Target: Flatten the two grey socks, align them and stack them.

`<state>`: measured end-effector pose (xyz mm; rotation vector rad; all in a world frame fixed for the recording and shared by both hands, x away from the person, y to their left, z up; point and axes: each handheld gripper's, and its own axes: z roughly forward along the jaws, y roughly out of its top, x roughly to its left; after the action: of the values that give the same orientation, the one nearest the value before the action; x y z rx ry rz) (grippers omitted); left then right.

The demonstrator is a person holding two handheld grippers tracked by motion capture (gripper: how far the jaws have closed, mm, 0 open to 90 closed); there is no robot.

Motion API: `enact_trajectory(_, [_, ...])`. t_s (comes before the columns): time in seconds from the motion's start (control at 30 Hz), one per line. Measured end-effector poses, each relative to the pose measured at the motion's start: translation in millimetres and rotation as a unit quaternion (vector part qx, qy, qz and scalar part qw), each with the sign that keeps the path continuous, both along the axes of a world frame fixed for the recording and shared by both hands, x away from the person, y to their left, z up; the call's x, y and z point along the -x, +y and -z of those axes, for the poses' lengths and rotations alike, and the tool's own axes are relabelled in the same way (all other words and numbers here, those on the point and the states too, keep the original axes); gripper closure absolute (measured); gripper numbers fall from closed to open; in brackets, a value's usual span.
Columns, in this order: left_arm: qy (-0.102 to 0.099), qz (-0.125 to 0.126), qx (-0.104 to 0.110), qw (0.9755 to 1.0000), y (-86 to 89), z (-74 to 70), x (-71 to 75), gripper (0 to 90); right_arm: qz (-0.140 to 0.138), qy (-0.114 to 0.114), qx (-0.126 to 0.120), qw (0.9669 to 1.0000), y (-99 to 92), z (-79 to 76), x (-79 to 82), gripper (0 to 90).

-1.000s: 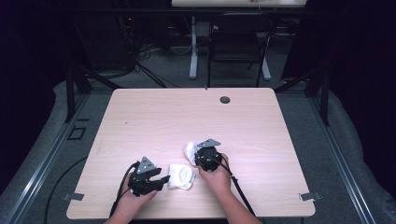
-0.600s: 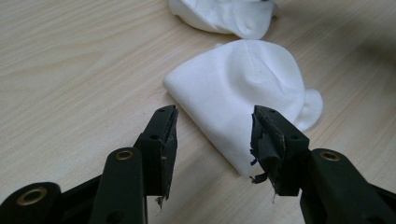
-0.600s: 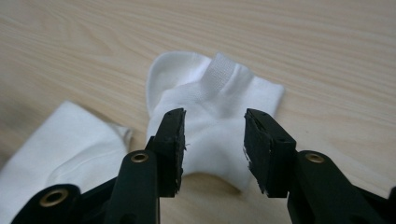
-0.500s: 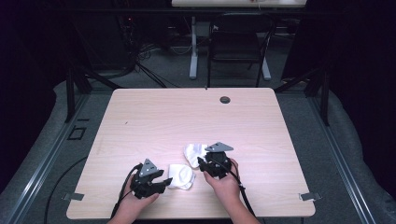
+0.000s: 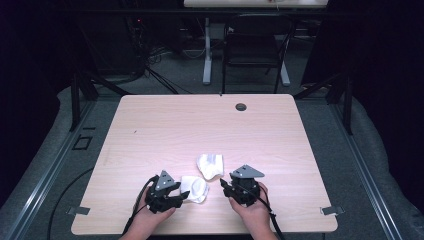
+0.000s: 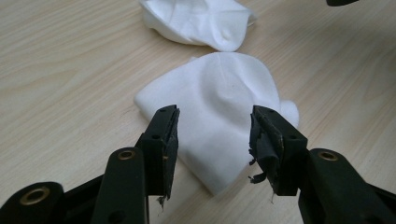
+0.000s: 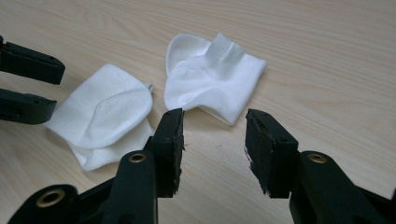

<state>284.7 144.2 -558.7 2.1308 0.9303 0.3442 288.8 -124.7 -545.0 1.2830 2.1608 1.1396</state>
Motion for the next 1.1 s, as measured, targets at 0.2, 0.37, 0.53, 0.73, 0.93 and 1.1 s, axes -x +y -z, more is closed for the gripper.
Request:
enact_trajectory(0.2, [0.005, 0.01, -0.002, 0.9999, -18.1, -2.1, -5.8, 55.3, 0.001, 0.007, 0.008, 0.9999, -2.1, 5.3, -3.0, 57.6])
enact_trajectory(0.37, [0.01, 0.014, -0.011, 0.9998, -35.9, 2.8, -13.0, 57.7, -0.002, 0.011, 0.0, 0.9999, -3.7, 7.5, -4.6, 57.6])
enact_trajectory(0.53, [0.018, 0.014, -0.033, 0.9992, -46.1, 12.3, -17.9, 66.8, -0.004, 0.013, -0.001, 0.9999, -4.4, 8.3, -4.6, 57.6])
enact_trajectory(0.73, [0.014, 0.012, -0.039, 0.9991, -46.3, 13.8, -17.9, 81.7, -0.009, 0.02, -0.015, 0.9997, -3.0, 9.9, -5.1, 58.7])
enact_trajectory(0.93, [0.016, 0.005, -0.013, 0.9998, -40.9, 7.2, -17.8, 85.6, -0.032, 0.025, -0.004, 0.9992, 5.6, 11.2, -2.7, 65.8])
enact_trajectory(1.1, [0.009, 0.003, 0.009, 0.9999, -29.8, -4.0, -16.0, 85.6, -0.083, 0.037, -0.014, 0.9958, 18.5, 13.3, -1.6, 76.4])
